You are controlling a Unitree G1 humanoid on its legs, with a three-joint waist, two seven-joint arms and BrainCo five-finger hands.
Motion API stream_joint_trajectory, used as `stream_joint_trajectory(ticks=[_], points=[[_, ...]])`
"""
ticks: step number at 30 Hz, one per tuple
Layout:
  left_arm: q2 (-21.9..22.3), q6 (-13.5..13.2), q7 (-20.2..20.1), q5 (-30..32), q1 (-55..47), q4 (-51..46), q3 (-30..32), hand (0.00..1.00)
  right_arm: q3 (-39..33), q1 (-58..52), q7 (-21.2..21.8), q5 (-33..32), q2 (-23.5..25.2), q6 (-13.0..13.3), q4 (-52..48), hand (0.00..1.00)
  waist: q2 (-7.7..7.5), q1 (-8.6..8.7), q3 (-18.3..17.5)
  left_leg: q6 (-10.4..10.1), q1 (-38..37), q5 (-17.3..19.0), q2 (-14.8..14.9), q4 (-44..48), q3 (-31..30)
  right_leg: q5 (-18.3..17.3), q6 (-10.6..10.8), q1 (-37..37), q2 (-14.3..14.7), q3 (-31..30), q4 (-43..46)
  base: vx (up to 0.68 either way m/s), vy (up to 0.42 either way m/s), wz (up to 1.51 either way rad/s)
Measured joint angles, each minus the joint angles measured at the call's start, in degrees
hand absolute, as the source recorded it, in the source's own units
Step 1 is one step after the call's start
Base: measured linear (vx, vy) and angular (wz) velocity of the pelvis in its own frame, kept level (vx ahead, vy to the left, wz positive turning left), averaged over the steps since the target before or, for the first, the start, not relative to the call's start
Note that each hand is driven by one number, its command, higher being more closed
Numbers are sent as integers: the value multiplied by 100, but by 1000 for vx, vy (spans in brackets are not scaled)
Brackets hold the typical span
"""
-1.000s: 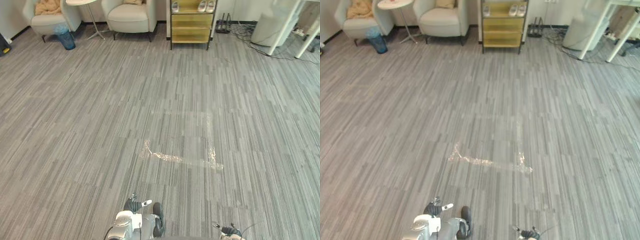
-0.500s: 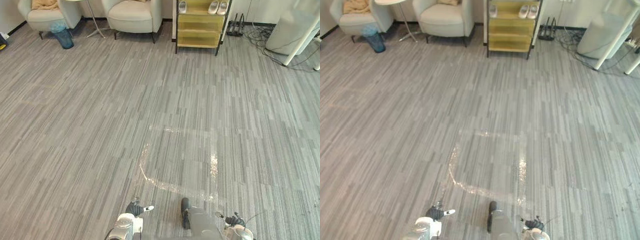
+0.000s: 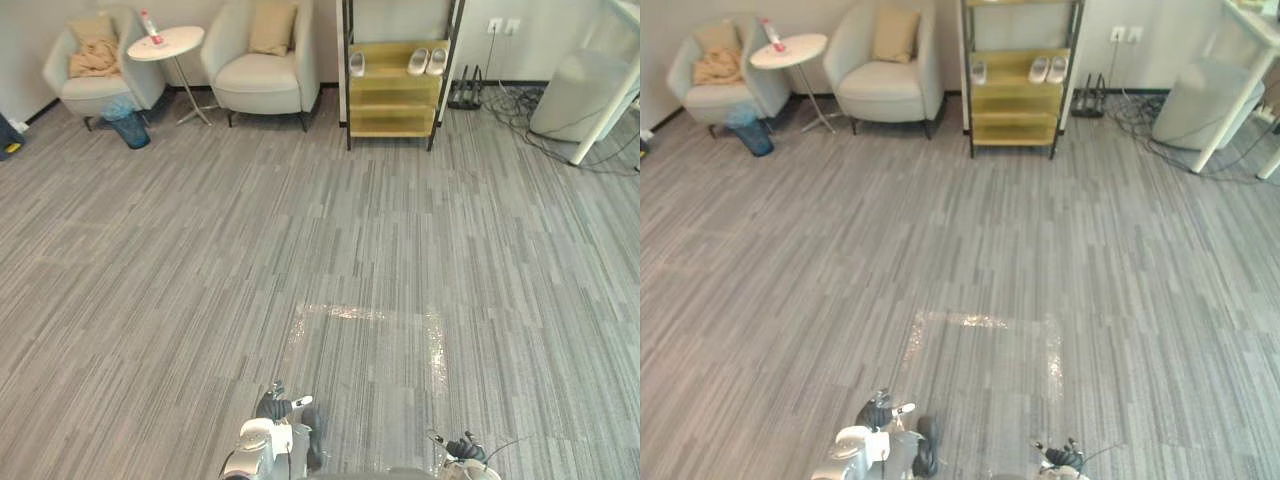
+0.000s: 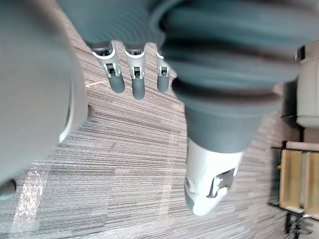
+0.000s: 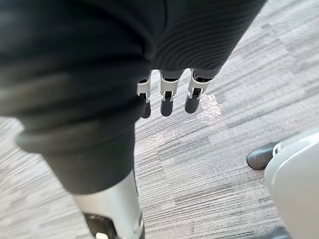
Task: Pick up cushions and gather them together orderly.
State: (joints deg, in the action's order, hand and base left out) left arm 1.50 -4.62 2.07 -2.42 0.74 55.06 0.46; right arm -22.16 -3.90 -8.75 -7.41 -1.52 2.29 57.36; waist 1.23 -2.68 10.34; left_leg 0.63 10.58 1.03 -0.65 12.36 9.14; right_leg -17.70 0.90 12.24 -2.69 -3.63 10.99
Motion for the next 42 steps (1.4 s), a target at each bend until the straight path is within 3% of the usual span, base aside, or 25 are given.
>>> stream_joint_trajectory(ticks=[2,3,4,5,8,10,11,13,14,16,18,20,21,22,23,25,26,27,28,30,34,42], points=[[-44,3,-5,5,6,74,-181,0,-4,-108,25,87,18,-7,-20,0,-153,0,-70,64,-325,312,-149,-98,291,-62,250,-635,-150,-338,1554,447,204,-38],[-63,5,-5,5,4,78,-222,0,-4,-124,30,98,36,-8,-18,0,-195,-9,-82,80,-430,377,-216,-141,290,-23,510,-867,-185,-364,2087,410,181,-28],[-74,30,-6,5,-6,85,-269,0,3,-134,51,182,84,-11,-18,0,-227,11,-90,151,-612,473,-302,-179,289,119,926,-1193,-259,-362,2929,409,153,-16],[-91,40,7,5,-48,107,-283,0,-36,-111,94,207,90,0,-46,0,-223,82,-96,158,-1007,655,-390,-223,289,72,1025,-1616,-338,-282,3933,512,167,-6],[-142,40,8,5,-13,218,-424,0,-6,-99,114,284,28,-2,-103,0,-129,115,-71,165,-1601,735,-400,-512,252,-259,657,-2055,-390,108,4017,355,67,16],[-166,39,10,2,18,252,-423,0,-11,-53,128,285,37,-2,-160,0,-106,127,-72,138,-1836,751,-324,-644,123,-362,436,-2473,-354,279,3246,397,-38,39],[-175,36,11,2,28,255,-423,0,-25,-7,134,283,7,0,-172,0,-56,159,-42,24,-1926,819,-205,-646,47,-244,341,-2676,-274,258,2614,424,-125,48],[-222,35,12,-1,-46,305,-425,0,-23,41,135,291,-20,-6,-113,0,-66,211,-45,-135,-2047,917,-137,-658,-70,419,267,-2701,-184,130,1534,365,-149,48],[-261,21,23,0,-76,338,-397,0,-35,40,142,282,-39,-8,25,0,-182,233,-64,-273,-2148,1055,-177,-644,-215,1192,298,-2697,-174,-61,1193,300,-155,37],[-129,24,22,2,-83,403,-309,0,-80,51,130,291,-143,-10,148,0,41,186,-160,-311,-2192,1091,48,-576,-349,1052,137,-2664,-44,45,1274,370,-223,17],[32,29,28,2,-81,417,-101,0,-124,58,131,282,-160,0,149,0,154,214,-149,-322,-2009,1095,189,-103,-395,946,45,-2488,-10,214,1158,339,-281,26],[128,31,-9,23,-59,351,-54,0,-205,-71,101,266,-126,-8,109,0,140,241,-85,-374,-1502,1058,386,1387,-466,846,-83,-1968,-8,471,850,199,-217,59],[130,32,0,50,-34,275,14,0,-137,-214,89,245,-107,-3,-45,0,120,242,-73,-457,-1085,934,572,2338,-423,781,-159,-1735,39,625,759,200,-229,49],[137,34,9,83,-53,192,70,0,-69,-295,65,228,-110,3,-121,0,143,195,-71,-397,-748,977,844,3113,-237,690,-224,-1532,114,719,717,156,-174,32],[149,38,13,118,-51,160,64,0,-47,-327,33,224,-100,0,-170,0,147,185,-58,-350,-627,1080,1045,3286,-46,639,-225,-1336,158,757,636,152,-144,11],[159,39,3,118,-49,141,17,0,-11,-351,25,158,-85,-6,-228,0,140,186,-59,-363,-462,1209,1075,2929,97,582,-186,-1170,152,709,528,134,-17,-11],[156,44,2,118,-50,140,-6,0,-24,-354,26,50,-79,-7,-233,0,140,185,-60,-433,-485,1237,849,1993,57,548,-112,-1132,87,620,499,217,107,-37],[159,44,0,121,-73,186,-100,0,-153,-382,33,44,-102,-6,-219,0,244,186,-111,-459,-678,651,636,691,-232,492,-12,-1145,151,497,515,207,148,-41],[149,43,0,123,-101,205,-146,0,-245,-383,34,47,-104,-6,-179,0,291,187,-159,-512,-728,727,630,496,-285,457,40,-1175,214,435,536,224,146,-25],[131,49,9,142,-73,258,-152,0,-246,-475,29,46,-48,-35,-120,0,118,199,-266,-456,-919,683,464,121,-178,425,103,-1147,64,320,519,206,111,-13],[151,55,2,237,-98,311,-265,0,-264,-638,25,43,121,-57,-121,0,-34,211,-366,-342,-1231,570,232,-399,-164,421,151,-957,-120,328,238,149,99,4],[84,47,2,234,-149,423,-493,0,-561,-630,28,9,96,-55,41,0,76,212,-461,-358,-1603,335,138,-1035,-221,425,148,-707,-120,348,-31,67,-2,3]])
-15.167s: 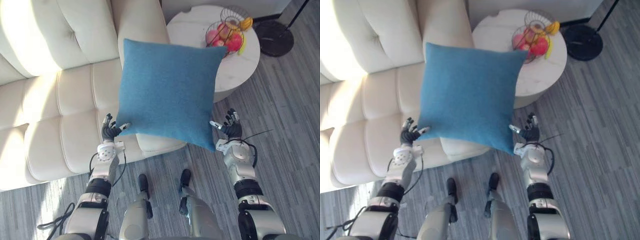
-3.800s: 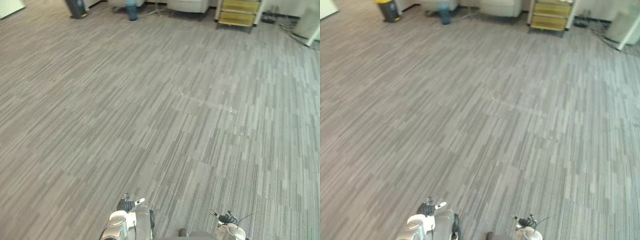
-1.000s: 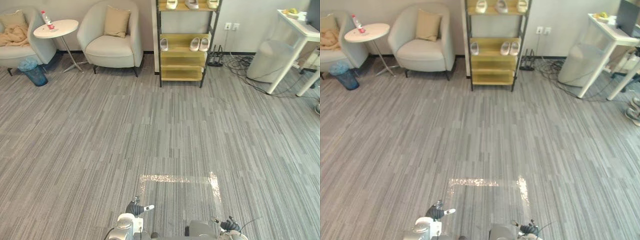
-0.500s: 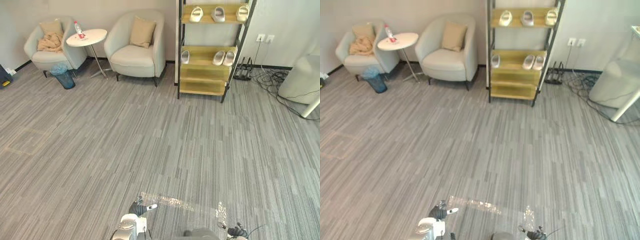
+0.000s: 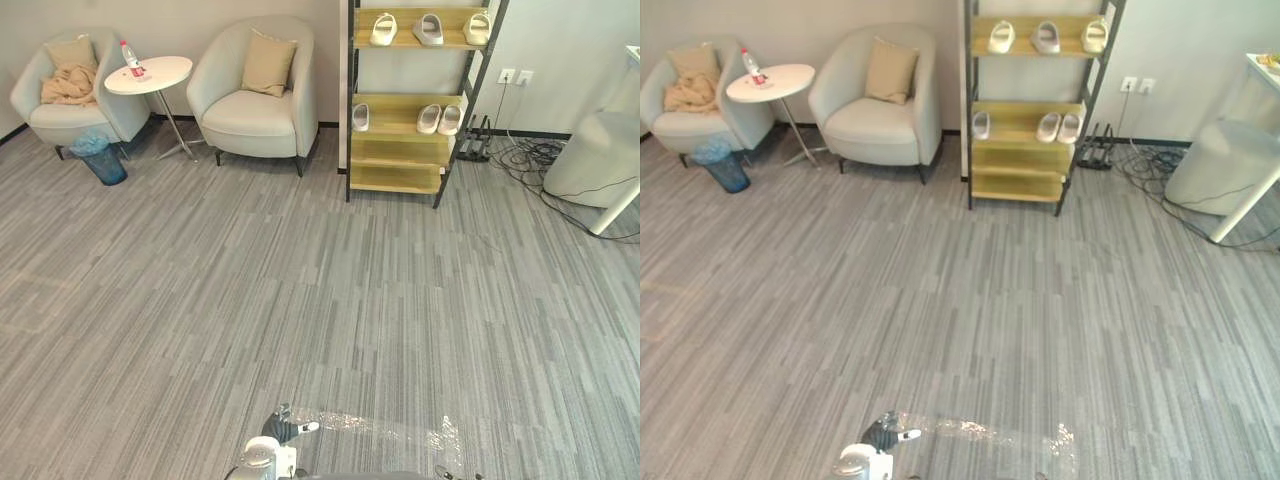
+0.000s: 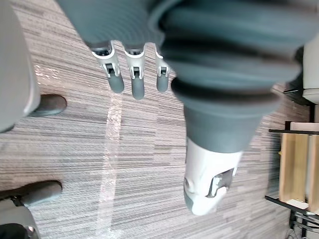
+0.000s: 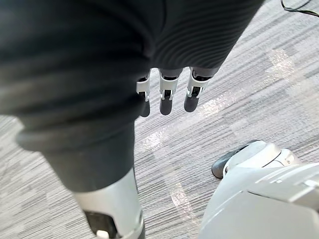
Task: Pick up cushions and gather them together orderly.
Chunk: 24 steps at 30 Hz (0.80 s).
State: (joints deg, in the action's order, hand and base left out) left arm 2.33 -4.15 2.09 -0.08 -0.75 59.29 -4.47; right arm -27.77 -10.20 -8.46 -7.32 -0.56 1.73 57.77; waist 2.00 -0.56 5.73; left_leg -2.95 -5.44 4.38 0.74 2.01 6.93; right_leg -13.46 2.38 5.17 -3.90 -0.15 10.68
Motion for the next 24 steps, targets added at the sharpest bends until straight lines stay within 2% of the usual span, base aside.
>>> stream_joint_trajectory(ticks=[8,17,24], points=[[-92,-27,4,-18,14,138,-164,0,-3,76,-9,64,-176,-8,428,0,-7,-1,2,-27,-121,-200,98,-321,-266,102,-92,-5,158,1,-98,-16,-56,1],[-276,-46,50,-238,50,218,-84,0,388,128,-67,287,-233,-3,438,0,-49,-18,25,10,-74,-285,26,-397,-422,202,-32,-3,87,84,-244,-41,11,6],[-335,-56,232,-621,10,200,368,0,569,146,-130,512,-268,-2,440,0,-68,-61,39,13,-63,-378,-18,-526,-769,194,-19,164,56,416,-404,34,-18,23]])
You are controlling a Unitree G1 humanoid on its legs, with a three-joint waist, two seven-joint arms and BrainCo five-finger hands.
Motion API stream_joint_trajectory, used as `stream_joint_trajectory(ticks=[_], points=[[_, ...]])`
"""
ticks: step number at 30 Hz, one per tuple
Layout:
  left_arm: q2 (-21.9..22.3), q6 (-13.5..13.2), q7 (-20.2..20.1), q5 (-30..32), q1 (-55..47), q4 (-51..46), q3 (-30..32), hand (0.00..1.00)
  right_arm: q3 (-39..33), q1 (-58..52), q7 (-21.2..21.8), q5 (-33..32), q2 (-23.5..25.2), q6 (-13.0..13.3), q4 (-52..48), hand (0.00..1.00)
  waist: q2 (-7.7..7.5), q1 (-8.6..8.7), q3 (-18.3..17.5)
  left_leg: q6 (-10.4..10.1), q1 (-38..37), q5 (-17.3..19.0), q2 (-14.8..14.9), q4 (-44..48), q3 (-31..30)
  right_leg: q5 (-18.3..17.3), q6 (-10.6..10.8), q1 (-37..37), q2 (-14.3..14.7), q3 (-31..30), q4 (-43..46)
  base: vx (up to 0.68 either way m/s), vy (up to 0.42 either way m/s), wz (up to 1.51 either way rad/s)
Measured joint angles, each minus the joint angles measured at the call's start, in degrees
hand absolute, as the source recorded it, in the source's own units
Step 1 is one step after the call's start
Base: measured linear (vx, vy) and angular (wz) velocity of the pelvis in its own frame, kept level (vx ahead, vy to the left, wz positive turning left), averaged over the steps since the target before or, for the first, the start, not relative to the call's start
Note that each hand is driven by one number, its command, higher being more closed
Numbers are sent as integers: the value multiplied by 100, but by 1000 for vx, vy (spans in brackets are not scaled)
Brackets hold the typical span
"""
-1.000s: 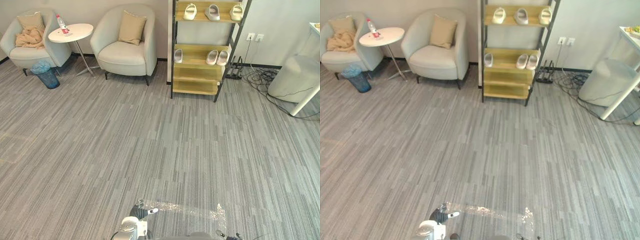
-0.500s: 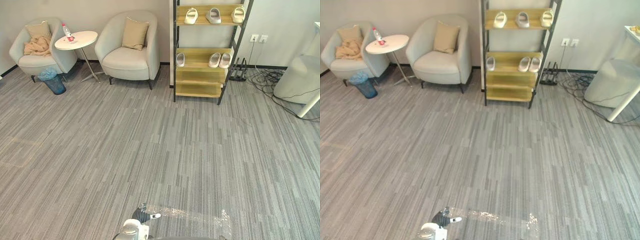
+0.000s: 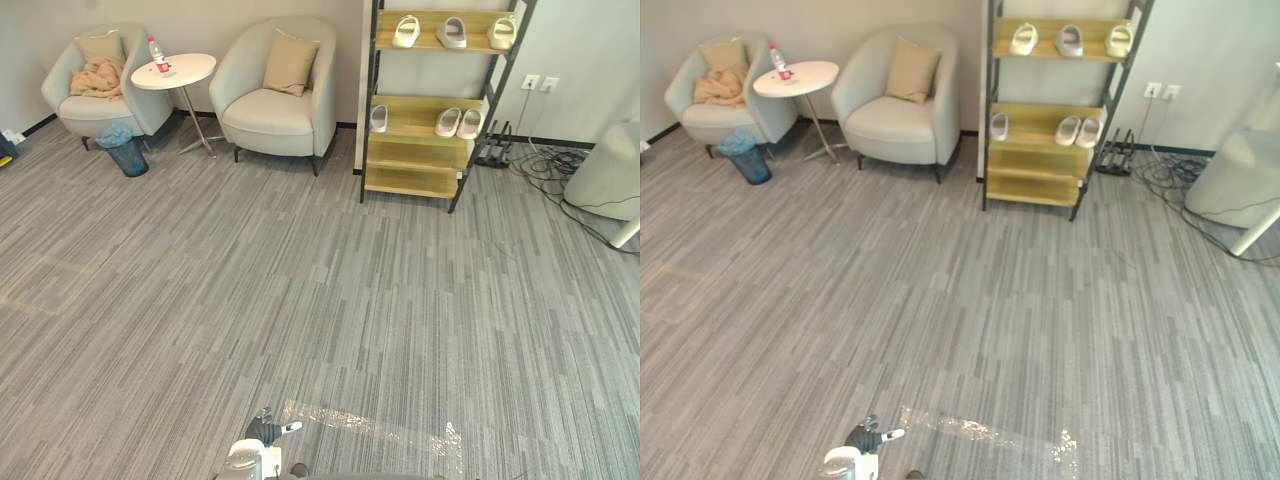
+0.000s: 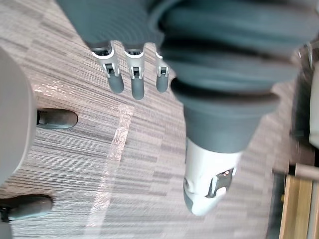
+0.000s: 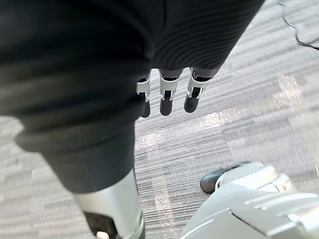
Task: Pick up cushions and gather them together orderly.
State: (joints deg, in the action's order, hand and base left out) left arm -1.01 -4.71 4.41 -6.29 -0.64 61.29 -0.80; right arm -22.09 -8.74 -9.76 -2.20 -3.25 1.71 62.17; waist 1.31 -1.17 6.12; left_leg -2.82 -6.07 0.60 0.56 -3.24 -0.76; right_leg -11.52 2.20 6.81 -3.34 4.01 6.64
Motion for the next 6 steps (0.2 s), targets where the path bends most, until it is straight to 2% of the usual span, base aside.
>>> stream_joint_trajectory(ticks=[6], points=[[-19,-3,38,-62,1,-7,216,0,39,54,-37,54,-33,4,5,0,-56,-78,39,0,0,0,-6,-17,-156,-6,-11,116,4,156,-105,44,-29,15]])
